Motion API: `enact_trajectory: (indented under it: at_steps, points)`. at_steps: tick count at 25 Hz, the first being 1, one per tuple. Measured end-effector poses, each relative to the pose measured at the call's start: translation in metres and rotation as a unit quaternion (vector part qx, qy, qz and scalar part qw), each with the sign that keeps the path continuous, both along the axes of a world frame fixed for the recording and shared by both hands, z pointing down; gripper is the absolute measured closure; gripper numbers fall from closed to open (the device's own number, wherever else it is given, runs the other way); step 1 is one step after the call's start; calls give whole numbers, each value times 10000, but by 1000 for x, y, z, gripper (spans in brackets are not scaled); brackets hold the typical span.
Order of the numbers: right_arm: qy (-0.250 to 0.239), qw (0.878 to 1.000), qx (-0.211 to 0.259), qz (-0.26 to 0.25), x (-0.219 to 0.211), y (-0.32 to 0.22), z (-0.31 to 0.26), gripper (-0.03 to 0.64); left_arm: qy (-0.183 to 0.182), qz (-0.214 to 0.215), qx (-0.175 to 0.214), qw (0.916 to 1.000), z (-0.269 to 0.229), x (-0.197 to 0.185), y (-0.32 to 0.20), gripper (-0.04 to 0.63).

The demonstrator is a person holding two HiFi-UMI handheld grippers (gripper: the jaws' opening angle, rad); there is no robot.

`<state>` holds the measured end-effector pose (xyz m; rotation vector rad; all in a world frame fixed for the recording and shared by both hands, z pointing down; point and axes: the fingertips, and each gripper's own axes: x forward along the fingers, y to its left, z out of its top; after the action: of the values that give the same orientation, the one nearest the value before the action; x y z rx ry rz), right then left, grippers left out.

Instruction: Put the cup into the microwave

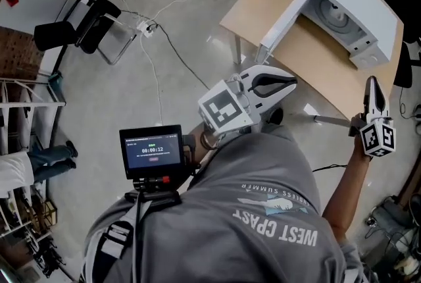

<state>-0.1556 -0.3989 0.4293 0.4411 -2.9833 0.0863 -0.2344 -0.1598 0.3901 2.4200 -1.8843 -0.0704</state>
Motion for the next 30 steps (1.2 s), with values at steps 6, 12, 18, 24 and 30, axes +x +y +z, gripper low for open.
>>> enact_trajectory:
  at_steps: [6,12,18,24,30]
  points:
    - [-289,9969,723,-112,39,59,-92,597,-24,443,170,9989,-21,24,-1,574]
    - [-432,9958,798,133,124,97,-127,597,17,919,88,9957,-20,89,-3,574]
    - [-495,9947,766,478,233,140,-131,597,-126,1220,-43,9924,-12,179,15,574]
    - [-337,9959,721,429,328,195,-112,597,-240,1272,18,9916,-15,266,51,574]
    - [-346,9961,705,404,396,266,-118,597,-347,1302,80,9908,-23,333,126,574]
